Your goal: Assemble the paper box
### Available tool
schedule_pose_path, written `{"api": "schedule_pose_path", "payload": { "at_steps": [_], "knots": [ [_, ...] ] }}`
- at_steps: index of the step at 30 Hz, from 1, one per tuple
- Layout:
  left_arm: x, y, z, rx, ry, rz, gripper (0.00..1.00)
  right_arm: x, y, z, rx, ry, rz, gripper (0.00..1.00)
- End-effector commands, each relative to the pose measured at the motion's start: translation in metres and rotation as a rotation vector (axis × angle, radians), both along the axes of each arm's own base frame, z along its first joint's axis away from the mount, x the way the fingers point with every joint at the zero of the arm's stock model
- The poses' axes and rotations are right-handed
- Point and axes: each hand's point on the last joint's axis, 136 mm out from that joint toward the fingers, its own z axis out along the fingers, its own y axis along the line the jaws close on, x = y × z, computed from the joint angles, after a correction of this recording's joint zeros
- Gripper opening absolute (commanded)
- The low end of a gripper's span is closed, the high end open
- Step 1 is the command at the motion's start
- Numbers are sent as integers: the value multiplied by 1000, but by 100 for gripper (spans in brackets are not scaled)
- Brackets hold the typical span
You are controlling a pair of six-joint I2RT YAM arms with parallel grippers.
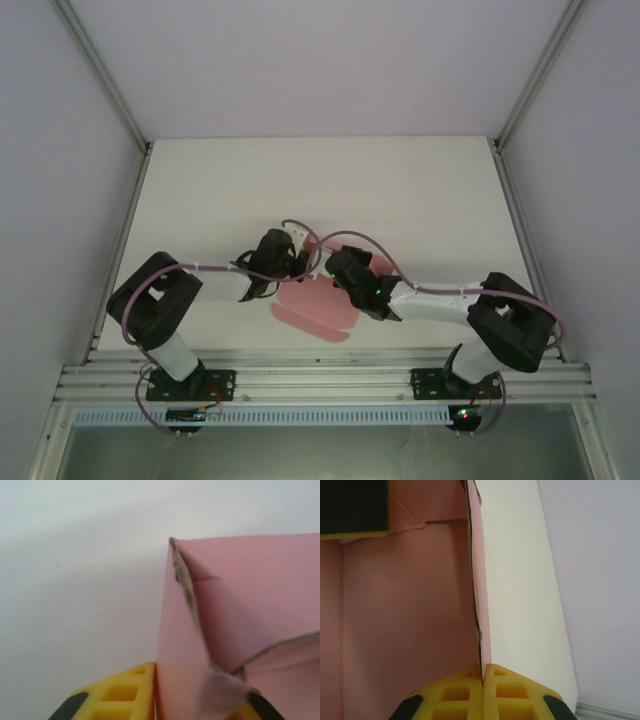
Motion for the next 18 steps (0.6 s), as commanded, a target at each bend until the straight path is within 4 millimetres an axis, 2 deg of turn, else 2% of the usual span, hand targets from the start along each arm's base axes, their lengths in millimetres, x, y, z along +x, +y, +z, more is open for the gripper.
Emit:
{"api": "schedule_pose_path", "payload": {
  "at_steps": [1, 8, 15, 18],
  "knots": [
    [30, 43, -4, 155, -111, 261, 0, -26, 7, -28, 11, 162, 80, 0],
    [35, 82, -8, 331, -232, 530, 0, -30, 3, -33, 24, 189, 72, 0],
    [27, 69, -14, 327, -265, 496, 0, -26, 2, -34, 29, 187, 59, 0],
    [18, 42, -17, 233, -217, 332, 0, -21, -1, -30, 49, 172, 37, 0]
  ]
}}
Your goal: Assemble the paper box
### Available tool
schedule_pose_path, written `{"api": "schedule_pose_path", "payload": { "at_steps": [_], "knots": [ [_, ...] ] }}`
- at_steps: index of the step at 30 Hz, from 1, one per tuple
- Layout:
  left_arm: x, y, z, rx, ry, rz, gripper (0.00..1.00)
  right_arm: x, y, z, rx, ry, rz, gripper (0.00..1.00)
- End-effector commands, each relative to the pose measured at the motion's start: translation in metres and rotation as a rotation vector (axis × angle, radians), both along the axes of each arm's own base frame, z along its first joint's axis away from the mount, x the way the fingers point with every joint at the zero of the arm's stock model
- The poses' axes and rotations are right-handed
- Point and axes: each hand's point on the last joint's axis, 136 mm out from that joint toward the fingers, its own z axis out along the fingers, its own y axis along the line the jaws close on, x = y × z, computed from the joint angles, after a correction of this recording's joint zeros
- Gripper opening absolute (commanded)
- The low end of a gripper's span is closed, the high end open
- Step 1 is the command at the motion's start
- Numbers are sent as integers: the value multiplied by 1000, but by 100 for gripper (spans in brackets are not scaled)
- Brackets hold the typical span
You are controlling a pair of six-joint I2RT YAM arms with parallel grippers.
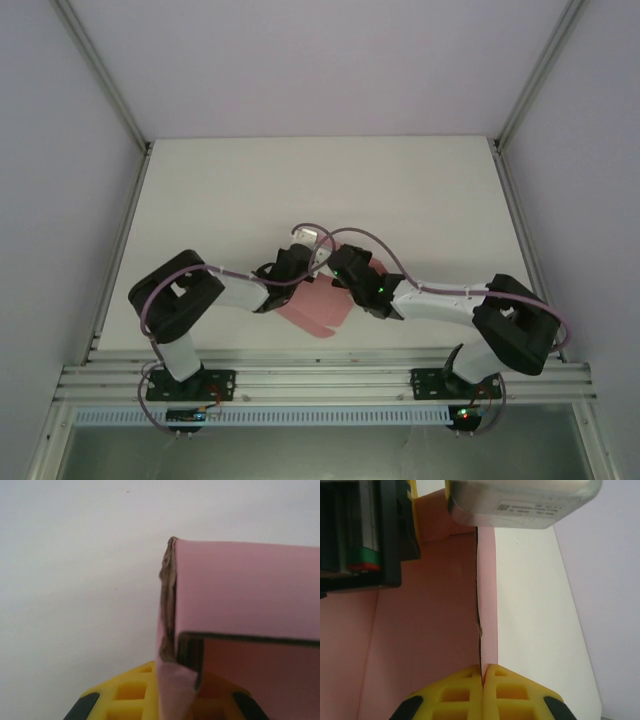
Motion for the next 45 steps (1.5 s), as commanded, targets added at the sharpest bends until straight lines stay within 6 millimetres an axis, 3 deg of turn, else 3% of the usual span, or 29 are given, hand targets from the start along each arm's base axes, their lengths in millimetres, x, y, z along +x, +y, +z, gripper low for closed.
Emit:
{"api": "schedule_pose_path", "payload": {
  "at_steps": [1, 6, 9, 11, 14, 17, 23, 27, 36, 41, 45],
  "knots": [
    [1, 28, -16, 72, -2, 31, 0, -17, -8, -28, -2, 125, 10, 0],
    [-13, 7, -9, -26, -20, -118, 0, -7, -6, 9, 212, 110, -24, 22],
    [-15, 5, -8, -29, -16, -136, 0, -15, 1, 40, 413, 161, 42, 57],
    [-17, 2, -7, -36, -20, -160, 0, -21, 4, 60, 544, 203, 92, 70],
    [-18, -1, -5, -43, -16, -172, 0, -17, -3, 87, 729, 249, 117, 78],
    [-18, -4, -5, -55, -16, -182, 0, 4, -16, 102, 864, 284, 47, 80],
    [-19, -8, -6, -67, 3, -197, 5, 39, -19, 74, 822, 431, -142, 77],
    [-19, -9, -5, -79, 5, -194, 12, 42, -8, 51, 795, 513, -146, 74],
    [-20, -10, -1, -78, 14, -202, 18, 29, -2, -7, 649, 574, -196, 71],
    [-17, -10, 1, -72, 8, -188, 18, 18, -5, -28, 588, 607, -202, 71],
    [-13, -10, 8, -78, -5, -175, 16, 13, -8, -33, 571, 628, -212, 71]
  ]
}}
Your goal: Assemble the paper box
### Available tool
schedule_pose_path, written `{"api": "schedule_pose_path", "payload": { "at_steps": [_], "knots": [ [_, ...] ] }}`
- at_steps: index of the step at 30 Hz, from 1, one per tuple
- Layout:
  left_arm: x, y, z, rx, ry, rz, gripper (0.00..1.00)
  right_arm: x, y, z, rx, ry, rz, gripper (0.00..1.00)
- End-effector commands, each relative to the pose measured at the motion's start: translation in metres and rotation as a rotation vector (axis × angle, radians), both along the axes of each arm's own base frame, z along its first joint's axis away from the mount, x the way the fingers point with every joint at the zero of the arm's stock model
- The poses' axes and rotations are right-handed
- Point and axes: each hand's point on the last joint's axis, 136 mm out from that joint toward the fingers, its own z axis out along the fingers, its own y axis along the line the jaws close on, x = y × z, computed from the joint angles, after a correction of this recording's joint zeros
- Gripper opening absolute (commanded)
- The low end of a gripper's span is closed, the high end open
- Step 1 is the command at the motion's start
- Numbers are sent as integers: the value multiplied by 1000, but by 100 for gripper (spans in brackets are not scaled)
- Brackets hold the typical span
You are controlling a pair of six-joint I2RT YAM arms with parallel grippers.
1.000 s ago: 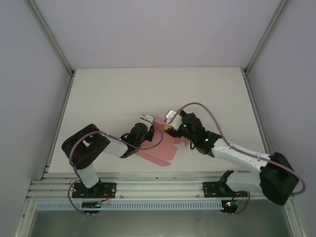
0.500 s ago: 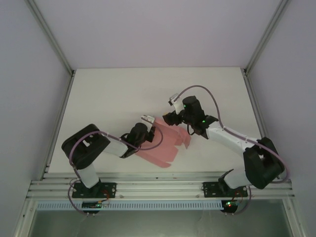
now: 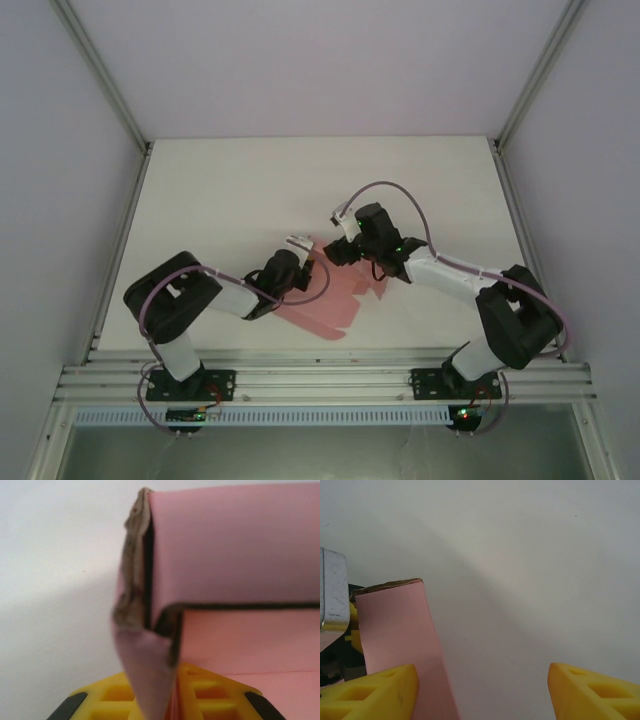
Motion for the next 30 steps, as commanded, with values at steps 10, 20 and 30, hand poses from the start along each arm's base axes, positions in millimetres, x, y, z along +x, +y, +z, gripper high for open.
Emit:
{"api": "schedule_pose_path", "payload": {
  "at_steps": [10, 20, 30],
  "knots": [
    [24, 8, 41, -6, -10, 161, 0, 10, -61, 73, 21, -188, -315, 84],
    [17, 21, 55, -58, 65, 256, 0, -8, -124, 59, 38, -94, -425, 99],
    [13, 14, 64, -119, 95, 234, 0, 4, -101, 27, 78, -24, -369, 99]
  ]
}}
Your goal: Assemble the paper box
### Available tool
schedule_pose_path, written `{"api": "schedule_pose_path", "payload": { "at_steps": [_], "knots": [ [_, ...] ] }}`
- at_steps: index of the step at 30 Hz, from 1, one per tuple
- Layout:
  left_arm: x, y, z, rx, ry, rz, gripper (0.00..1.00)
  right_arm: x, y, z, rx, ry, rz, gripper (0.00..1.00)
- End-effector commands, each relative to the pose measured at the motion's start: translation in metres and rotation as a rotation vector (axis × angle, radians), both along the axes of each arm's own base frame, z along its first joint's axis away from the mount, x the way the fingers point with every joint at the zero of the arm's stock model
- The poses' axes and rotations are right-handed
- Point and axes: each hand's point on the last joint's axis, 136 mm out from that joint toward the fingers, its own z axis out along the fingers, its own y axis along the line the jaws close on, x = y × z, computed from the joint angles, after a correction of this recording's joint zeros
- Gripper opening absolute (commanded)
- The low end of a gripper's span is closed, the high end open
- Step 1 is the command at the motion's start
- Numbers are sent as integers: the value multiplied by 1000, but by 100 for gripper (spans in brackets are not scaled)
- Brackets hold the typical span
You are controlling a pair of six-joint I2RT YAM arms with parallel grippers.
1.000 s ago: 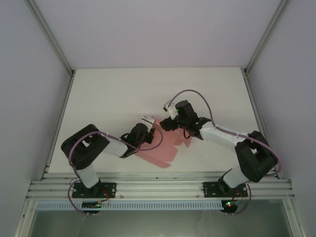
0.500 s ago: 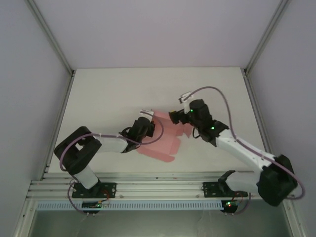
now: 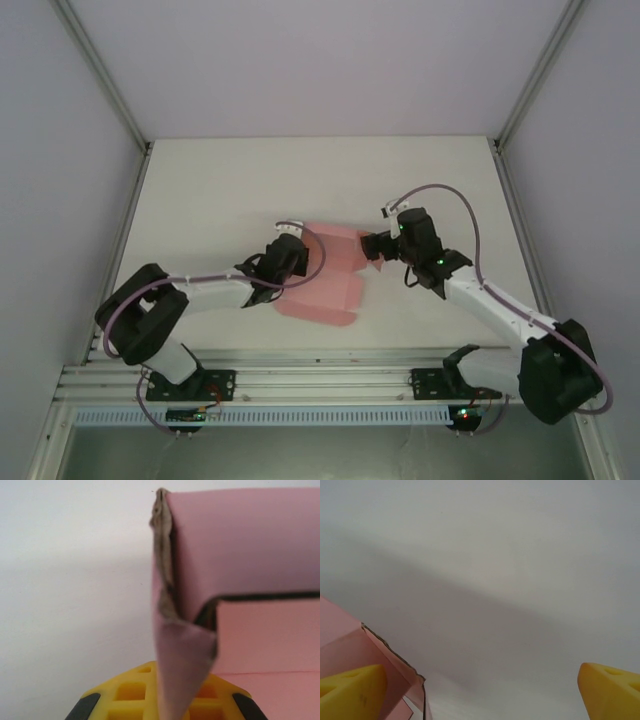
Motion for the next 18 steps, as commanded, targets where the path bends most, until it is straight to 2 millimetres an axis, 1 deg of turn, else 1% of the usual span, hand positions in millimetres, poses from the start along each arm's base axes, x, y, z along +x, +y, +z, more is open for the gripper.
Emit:
{"api": "schedule_pose_path", "payload": {
  "at_steps": [1, 3, 6, 8, 10, 11, 13, 16, 18],
  "knots": [
    [1, -10, 19, -76, -5, -8, 0, 8, 16, -1, 73, -16, 39, 99],
    [1, -13, 22, -100, -1, -18, 0, 14, 26, 7, 123, -62, 71, 99],
    [-2, -20, 24, -138, 3, -52, 0, 19, 44, 24, 260, -126, 109, 99],
    [-2, -21, 24, -146, 6, -49, 0, 22, 50, 33, 328, -167, 114, 100],
    [-2, -17, 25, -149, 8, -30, 0, 23, 49, 38, 372, -193, 94, 100],
    [-2, -15, 25, -153, 10, -16, 0, 22, 48, 40, 383, -201, 83, 99],
    [-2, -9, 29, -159, 6, 20, 0, 21, 34, 39, 378, -201, 3, 99],
    [-1, 6, 32, -149, -4, 96, 0, 10, 10, 28, 303, -165, -88, 100],
    [-1, 15, 35, -142, -11, 129, 0, -3, -3, 17, 253, -117, -120, 99]
  ]
}}
